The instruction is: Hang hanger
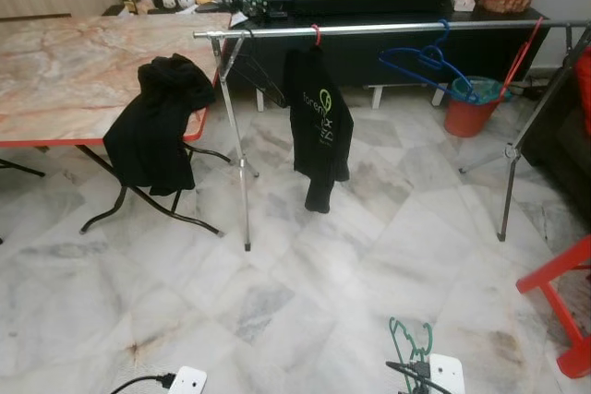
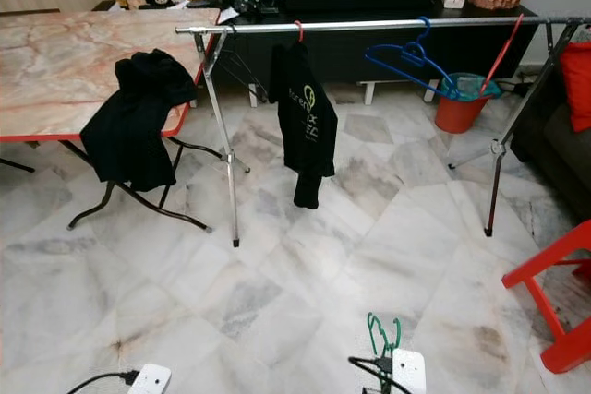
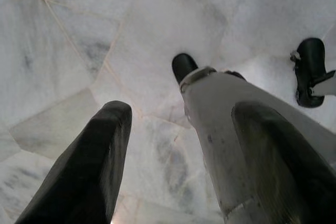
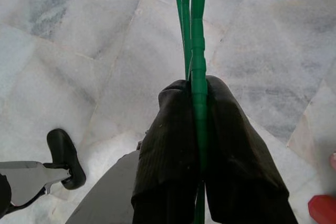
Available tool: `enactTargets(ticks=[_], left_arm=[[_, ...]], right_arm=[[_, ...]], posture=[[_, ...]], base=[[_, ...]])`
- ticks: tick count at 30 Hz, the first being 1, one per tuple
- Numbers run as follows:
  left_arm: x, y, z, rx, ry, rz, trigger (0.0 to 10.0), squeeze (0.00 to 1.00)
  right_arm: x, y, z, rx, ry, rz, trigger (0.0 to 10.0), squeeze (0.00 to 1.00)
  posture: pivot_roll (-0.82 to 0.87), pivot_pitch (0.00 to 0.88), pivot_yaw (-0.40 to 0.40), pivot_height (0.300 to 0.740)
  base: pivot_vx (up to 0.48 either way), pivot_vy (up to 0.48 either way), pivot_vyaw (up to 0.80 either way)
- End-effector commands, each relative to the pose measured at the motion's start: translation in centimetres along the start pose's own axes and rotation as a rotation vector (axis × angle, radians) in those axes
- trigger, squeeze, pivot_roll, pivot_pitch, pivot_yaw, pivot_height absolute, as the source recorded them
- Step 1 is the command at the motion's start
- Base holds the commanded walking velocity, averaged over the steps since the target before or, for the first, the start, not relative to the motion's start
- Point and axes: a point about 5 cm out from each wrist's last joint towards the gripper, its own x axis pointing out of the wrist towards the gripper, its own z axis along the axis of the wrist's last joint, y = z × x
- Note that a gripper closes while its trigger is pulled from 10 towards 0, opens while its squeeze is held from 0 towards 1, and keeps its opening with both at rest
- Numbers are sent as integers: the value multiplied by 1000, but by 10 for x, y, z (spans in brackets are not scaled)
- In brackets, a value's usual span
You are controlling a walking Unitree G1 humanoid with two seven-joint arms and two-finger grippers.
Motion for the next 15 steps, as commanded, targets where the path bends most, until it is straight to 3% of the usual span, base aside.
enactTargets(ticks=[1, 15], left_arm=[[0, 3, -2, 11, 17, 7, 10000, 0], [-1, 8, 7, 4, 2, 17, 10000, 0]], right_arm=[[-1, -4, -6, 7, 10, -2, 10000, 0], [-8, -27, -20, 14, 38, -25, 10000, 0]], posture=[[-162, 0, 16, 740], [-153, 0, 16, 740]], base=[[300, 0, 0], [298, 0, 0]])
